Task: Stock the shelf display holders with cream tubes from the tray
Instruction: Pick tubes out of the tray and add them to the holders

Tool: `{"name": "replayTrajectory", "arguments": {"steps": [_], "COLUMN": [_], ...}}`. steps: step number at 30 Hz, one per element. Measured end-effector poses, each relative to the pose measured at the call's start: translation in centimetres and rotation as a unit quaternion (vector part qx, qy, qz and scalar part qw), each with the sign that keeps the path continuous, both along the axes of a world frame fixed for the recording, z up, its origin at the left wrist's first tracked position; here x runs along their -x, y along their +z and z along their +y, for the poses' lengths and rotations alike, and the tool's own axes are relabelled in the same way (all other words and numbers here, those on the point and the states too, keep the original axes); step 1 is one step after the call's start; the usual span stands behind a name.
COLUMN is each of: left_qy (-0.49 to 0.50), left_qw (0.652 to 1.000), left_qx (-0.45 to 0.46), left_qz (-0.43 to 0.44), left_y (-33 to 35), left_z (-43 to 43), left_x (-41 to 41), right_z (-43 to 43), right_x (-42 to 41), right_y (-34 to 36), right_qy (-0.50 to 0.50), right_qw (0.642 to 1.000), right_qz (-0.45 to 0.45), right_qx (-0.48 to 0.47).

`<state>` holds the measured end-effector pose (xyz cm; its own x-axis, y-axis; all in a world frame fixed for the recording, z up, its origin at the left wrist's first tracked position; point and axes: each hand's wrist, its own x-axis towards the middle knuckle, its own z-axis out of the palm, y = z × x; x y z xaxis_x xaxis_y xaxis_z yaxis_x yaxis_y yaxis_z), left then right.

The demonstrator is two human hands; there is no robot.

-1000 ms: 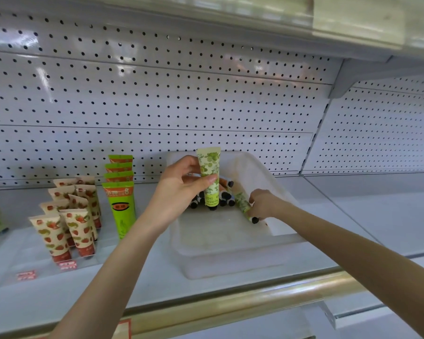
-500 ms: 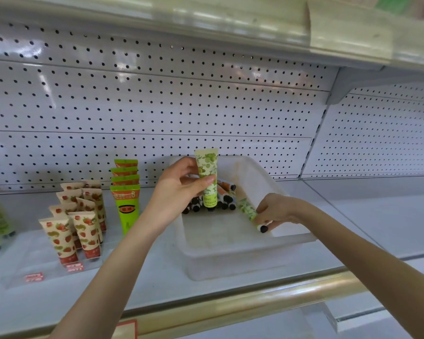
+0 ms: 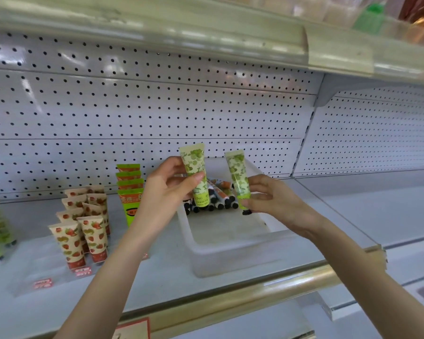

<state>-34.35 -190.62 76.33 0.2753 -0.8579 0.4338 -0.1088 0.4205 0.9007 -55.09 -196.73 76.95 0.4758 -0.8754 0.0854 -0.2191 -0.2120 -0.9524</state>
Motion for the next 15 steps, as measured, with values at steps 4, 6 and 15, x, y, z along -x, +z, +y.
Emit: {"name": "replayTrajectory", "arguments": {"steps": [4, 6, 15], "left_qy": [0.002, 0.008, 0.097], "left_qw": [1.0, 0.999, 0.995], "left_qx": [0.02, 0.032, 0.04], "left_qz": [0.002, 0.013, 0.006], "left_y": [0.2, 0.4, 0.8], "left_z": [1.7, 2.8, 9.1], "left_x": [-0.9, -1.4, -3.7], "right_z": [2.2, 3.1, 5.3], "right_x": [-1.3, -2.1, -6.2], "right_y": [0.1, 0.0, 0.3], "right_qy": [0.021, 0.038, 0.099], "right_qw": [0.999, 0.997, 0.988], "right_qz": [-0.043, -0.054, -0.098], "right_qx": [0.02, 0.033, 0.066]}}
